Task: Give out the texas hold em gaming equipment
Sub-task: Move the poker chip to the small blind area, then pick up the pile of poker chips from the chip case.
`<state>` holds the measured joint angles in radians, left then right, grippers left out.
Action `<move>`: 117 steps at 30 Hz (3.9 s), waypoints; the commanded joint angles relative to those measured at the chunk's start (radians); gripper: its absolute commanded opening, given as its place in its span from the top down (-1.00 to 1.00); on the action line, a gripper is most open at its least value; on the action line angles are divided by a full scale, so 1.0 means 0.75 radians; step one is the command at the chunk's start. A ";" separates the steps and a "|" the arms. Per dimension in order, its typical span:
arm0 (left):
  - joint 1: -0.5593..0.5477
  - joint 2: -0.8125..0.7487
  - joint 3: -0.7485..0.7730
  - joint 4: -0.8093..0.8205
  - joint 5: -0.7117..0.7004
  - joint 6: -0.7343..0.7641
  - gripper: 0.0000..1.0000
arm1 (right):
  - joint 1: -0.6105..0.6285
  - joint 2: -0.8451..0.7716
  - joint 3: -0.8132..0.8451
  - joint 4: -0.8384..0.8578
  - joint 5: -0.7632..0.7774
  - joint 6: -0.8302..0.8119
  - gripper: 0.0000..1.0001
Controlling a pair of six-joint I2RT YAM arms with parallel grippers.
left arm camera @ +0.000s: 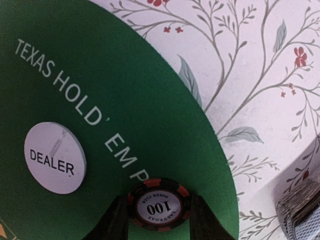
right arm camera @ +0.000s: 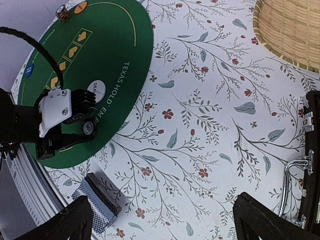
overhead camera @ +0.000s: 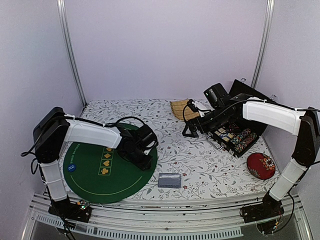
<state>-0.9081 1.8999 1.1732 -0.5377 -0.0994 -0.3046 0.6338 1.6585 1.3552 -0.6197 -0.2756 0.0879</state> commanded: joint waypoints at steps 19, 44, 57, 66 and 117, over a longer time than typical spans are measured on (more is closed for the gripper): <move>0.346 -0.553 -0.705 -0.167 -0.131 -0.561 0.50 | -0.006 -0.072 -0.085 0.096 -0.070 -0.096 -1.00; 0.981 -0.853 -0.929 -0.133 -0.132 -0.842 0.64 | -0.061 -0.160 -0.131 0.127 -0.132 -0.236 -0.98; 1.002 -0.938 -0.881 -0.375 -0.347 -1.088 0.61 | -0.071 -0.157 -0.135 0.127 -0.145 -0.238 -0.98; 1.059 -1.002 -0.804 -0.391 -0.446 -1.021 0.52 | -0.080 -0.138 -0.134 0.126 -0.154 -0.238 -0.98; 0.673 -0.899 -0.340 0.202 -0.375 -0.061 -0.73 | -0.537 0.260 -0.071 -0.258 0.564 -0.653 -0.14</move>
<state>-0.3950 1.2381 0.9375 -0.4057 -0.3855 -0.3698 0.2264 1.8008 1.2892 -0.8021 0.0692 -0.3977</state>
